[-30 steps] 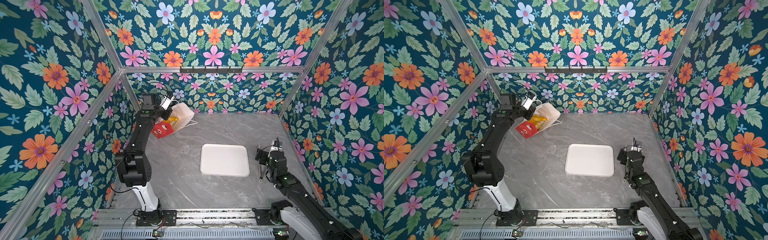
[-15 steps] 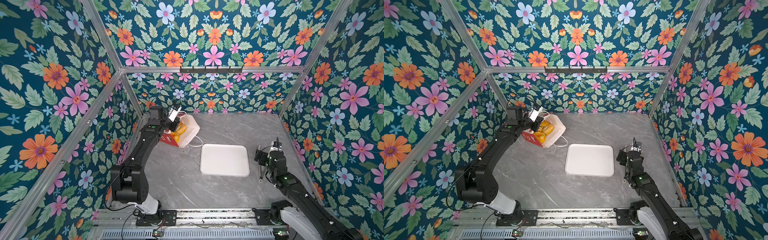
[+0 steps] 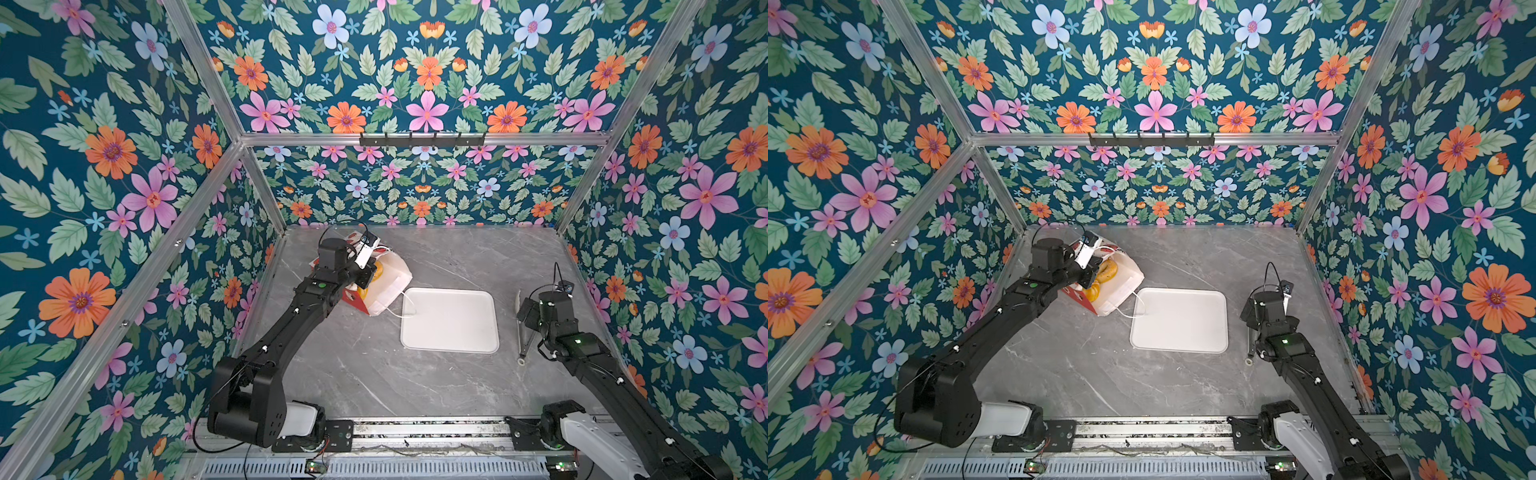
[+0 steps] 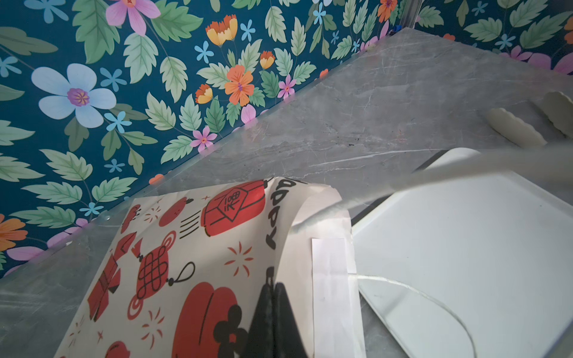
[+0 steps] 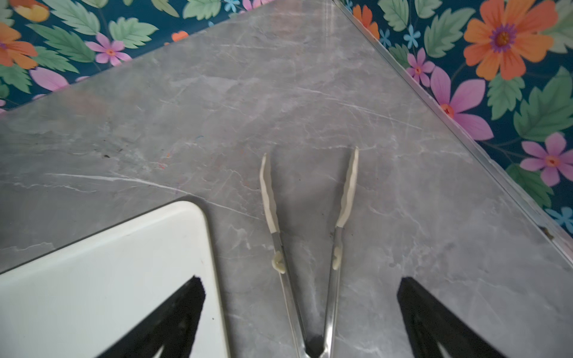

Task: Take the fake bread out of the paper bag
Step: 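Grasp the metal tongs with the right gripper and lift them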

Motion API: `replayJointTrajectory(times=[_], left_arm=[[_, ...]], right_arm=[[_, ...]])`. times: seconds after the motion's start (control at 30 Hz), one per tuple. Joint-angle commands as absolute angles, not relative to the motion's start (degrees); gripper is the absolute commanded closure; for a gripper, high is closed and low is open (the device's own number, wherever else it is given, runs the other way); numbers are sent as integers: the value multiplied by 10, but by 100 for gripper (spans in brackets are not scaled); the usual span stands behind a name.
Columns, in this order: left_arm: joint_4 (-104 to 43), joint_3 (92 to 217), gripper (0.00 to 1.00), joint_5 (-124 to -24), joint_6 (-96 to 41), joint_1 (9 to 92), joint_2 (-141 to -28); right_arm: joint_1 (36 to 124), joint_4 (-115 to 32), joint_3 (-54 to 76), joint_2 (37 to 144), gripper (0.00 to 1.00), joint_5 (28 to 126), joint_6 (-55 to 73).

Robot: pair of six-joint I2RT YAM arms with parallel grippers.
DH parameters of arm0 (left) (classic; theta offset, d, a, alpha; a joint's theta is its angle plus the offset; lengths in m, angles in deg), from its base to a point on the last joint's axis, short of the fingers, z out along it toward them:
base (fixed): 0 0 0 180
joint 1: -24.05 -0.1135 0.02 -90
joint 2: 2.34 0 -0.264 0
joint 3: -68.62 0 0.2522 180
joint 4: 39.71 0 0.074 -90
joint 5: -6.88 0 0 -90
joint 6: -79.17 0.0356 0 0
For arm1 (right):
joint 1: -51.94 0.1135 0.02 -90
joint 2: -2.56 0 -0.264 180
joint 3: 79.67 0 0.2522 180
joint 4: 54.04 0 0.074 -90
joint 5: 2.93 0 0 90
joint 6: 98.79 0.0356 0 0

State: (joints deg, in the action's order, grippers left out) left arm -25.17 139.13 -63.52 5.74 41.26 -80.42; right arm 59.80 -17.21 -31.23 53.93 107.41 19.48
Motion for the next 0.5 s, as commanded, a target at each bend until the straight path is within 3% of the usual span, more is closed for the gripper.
replayJointTrajectory(times=[0.0,0.27,0.47], left_arm=[[-298,1372,100,-645,35,417,-795],[-353,1319,100,-672,27,420,-788],[-376,1298,100,-689,26,420,-799]], right_arm=[[554,-104,-310,553,1,1001,237],[531,-88,-273,656,2,934,221],[531,-108,-265,697,8,892,213]])
